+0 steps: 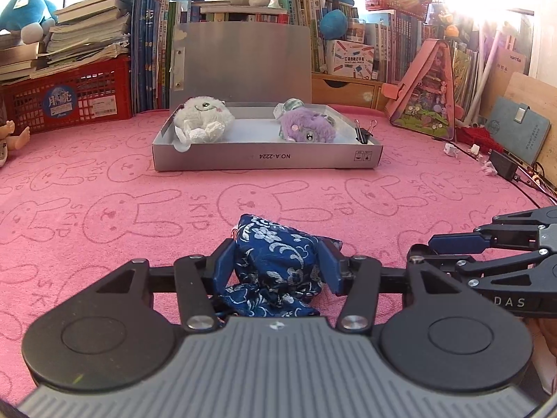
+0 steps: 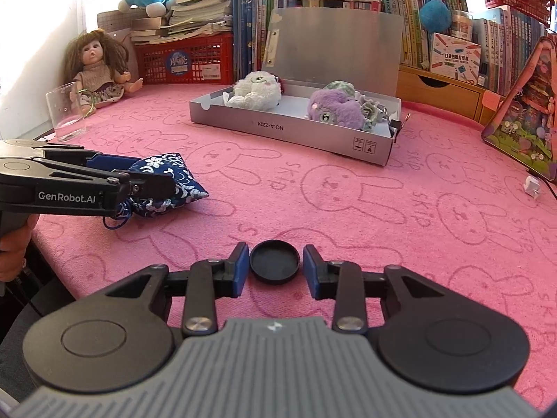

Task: Organize objects
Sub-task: 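Carry the blue pouch in the left gripper while the right carries the black cap to the box, then lower the pouch and cap into the box and open both grippers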

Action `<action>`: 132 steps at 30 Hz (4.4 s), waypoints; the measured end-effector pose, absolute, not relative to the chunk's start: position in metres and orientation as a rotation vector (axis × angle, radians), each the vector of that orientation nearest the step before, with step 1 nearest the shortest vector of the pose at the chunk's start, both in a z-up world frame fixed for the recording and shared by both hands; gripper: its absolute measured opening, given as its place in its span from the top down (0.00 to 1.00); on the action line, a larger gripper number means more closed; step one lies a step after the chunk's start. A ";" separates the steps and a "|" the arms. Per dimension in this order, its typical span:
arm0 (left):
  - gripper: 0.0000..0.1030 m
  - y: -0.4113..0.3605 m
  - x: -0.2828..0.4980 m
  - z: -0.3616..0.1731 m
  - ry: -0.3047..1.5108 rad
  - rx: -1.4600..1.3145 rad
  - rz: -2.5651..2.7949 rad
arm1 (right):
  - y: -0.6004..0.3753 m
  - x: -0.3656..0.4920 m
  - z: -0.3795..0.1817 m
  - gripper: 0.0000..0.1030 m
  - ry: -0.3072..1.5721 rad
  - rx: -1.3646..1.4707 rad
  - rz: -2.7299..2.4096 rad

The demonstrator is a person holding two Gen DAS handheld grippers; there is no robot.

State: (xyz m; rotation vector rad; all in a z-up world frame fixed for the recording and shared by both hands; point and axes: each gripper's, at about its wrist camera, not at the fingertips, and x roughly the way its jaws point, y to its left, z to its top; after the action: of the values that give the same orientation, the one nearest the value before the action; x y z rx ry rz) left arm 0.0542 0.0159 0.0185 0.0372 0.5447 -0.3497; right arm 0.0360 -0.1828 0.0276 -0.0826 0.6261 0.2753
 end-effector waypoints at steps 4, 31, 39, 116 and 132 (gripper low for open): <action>0.29 0.011 0.051 0.015 0.534 0.067 -0.335 | -0.186 0.037 0.027 0.56 0.617 -0.062 0.254; 0.43 0.011 0.063 0.008 0.600 -0.016 -0.254 | -0.185 0.035 0.027 0.64 0.594 -0.027 0.231; 0.43 0.013 0.072 0.021 0.573 -0.014 -0.239 | -0.188 0.047 0.035 0.64 0.590 -0.019 0.206; 0.43 -0.023 0.307 0.030 0.575 0.029 -0.185 | -0.202 0.250 0.053 0.63 0.689 0.110 0.088; 0.42 -0.027 0.332 0.029 0.575 0.003 -0.173 | -0.200 0.269 0.054 0.62 0.696 0.140 0.080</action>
State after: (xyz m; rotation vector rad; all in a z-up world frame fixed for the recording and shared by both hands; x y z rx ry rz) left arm 0.3323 -0.0272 0.0291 0.0028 0.5752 -0.1732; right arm 0.2692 -0.1995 0.0538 0.1402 0.6958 0.0804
